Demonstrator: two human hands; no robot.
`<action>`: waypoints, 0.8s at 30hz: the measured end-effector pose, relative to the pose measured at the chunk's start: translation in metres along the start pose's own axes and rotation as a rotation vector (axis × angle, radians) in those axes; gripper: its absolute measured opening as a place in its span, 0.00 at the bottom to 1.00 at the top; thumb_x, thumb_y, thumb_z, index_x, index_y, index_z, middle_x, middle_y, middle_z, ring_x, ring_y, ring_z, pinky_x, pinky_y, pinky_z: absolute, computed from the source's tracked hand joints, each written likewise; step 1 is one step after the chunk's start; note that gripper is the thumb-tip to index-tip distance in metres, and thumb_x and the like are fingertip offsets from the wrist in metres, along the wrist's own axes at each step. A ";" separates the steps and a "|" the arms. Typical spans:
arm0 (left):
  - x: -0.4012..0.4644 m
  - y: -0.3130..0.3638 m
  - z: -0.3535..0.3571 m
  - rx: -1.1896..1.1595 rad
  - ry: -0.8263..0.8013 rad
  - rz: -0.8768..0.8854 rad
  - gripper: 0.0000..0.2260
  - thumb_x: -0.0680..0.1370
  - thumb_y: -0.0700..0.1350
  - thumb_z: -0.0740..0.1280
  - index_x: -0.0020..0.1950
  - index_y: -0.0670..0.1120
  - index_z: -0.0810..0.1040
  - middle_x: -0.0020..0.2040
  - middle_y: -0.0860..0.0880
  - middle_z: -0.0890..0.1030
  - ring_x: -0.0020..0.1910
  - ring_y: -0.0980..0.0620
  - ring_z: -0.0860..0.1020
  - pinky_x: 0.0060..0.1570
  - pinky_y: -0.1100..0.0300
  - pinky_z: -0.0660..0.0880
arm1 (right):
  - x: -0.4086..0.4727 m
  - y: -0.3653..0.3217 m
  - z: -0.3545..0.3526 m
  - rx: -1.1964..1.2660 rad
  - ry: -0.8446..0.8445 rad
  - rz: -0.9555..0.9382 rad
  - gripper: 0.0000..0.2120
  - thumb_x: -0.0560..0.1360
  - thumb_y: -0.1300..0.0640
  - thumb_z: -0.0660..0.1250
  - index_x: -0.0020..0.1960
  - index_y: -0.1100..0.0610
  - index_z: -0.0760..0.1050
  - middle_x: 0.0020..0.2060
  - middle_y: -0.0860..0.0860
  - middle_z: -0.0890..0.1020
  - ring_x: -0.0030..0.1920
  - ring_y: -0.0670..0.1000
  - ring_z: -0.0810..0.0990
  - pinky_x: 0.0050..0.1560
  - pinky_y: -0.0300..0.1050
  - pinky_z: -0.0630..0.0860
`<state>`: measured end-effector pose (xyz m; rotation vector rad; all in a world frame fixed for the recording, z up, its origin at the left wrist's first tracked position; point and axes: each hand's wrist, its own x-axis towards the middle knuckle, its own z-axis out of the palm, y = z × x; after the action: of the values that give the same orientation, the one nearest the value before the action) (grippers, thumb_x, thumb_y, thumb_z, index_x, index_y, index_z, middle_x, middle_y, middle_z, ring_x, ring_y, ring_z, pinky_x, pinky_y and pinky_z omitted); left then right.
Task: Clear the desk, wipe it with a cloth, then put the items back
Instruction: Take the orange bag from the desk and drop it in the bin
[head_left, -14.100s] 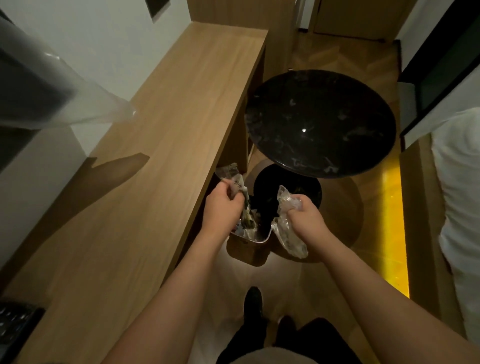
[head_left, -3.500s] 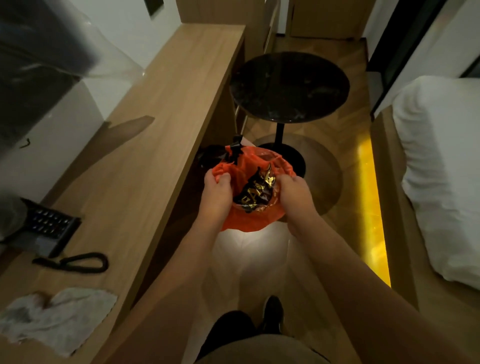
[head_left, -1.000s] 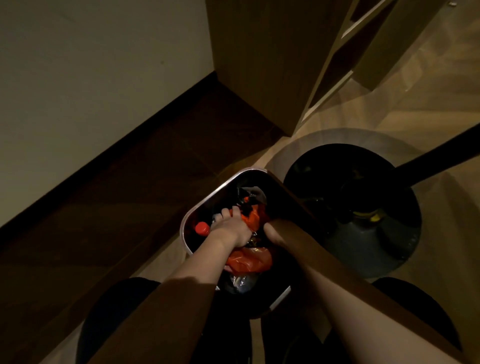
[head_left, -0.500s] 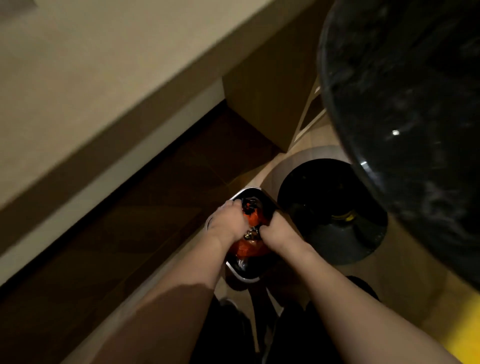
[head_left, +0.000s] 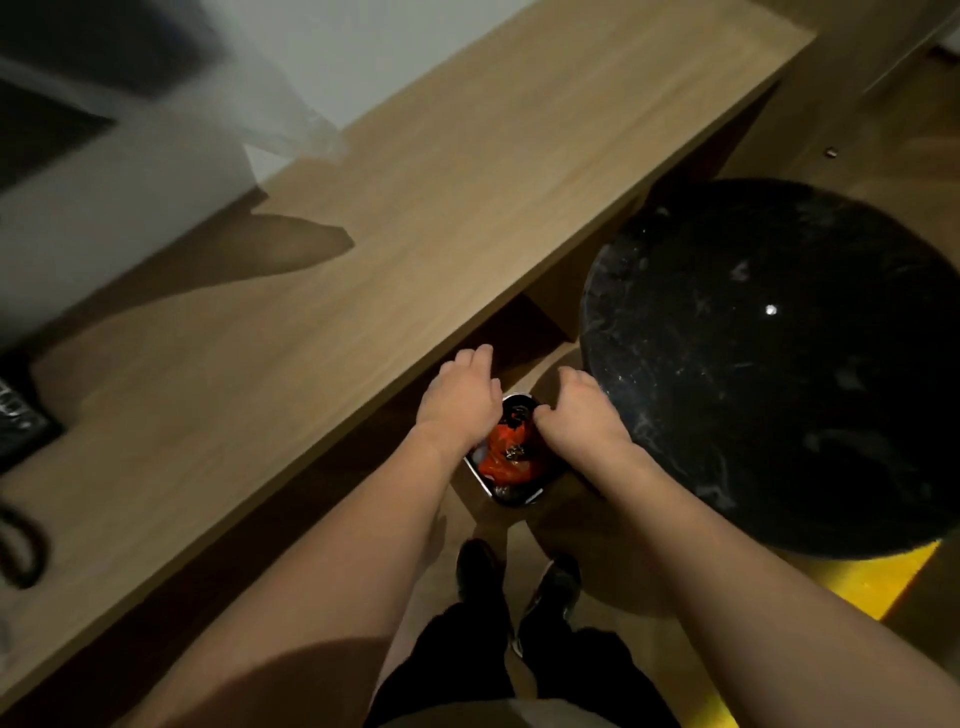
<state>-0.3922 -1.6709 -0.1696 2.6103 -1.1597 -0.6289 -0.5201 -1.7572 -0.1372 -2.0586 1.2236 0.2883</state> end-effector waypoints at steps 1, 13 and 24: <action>-0.005 -0.001 -0.009 -0.007 0.037 0.002 0.23 0.83 0.49 0.61 0.78 0.48 0.63 0.73 0.45 0.71 0.70 0.45 0.72 0.66 0.50 0.72 | -0.006 -0.005 -0.005 -0.005 0.002 -0.013 0.31 0.78 0.52 0.65 0.77 0.58 0.60 0.73 0.57 0.67 0.71 0.58 0.68 0.69 0.53 0.68; -0.075 -0.075 -0.049 -0.106 0.238 -0.177 0.21 0.84 0.49 0.60 0.76 0.48 0.66 0.70 0.47 0.73 0.68 0.47 0.73 0.66 0.52 0.72 | -0.044 -0.081 0.032 -0.070 0.006 -0.220 0.30 0.77 0.52 0.66 0.76 0.56 0.60 0.72 0.55 0.68 0.70 0.56 0.70 0.65 0.51 0.71; -0.183 -0.147 -0.076 -0.158 0.432 -0.563 0.21 0.85 0.47 0.56 0.79 0.46 0.63 0.75 0.46 0.68 0.73 0.47 0.68 0.71 0.52 0.67 | -0.085 -0.162 0.086 -0.251 -0.191 -0.609 0.30 0.78 0.54 0.65 0.77 0.57 0.60 0.73 0.55 0.67 0.72 0.55 0.67 0.68 0.49 0.68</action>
<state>-0.3705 -1.4350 -0.1013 2.7327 -0.2379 -0.2031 -0.4156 -1.5937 -0.0808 -2.4386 0.4247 0.3476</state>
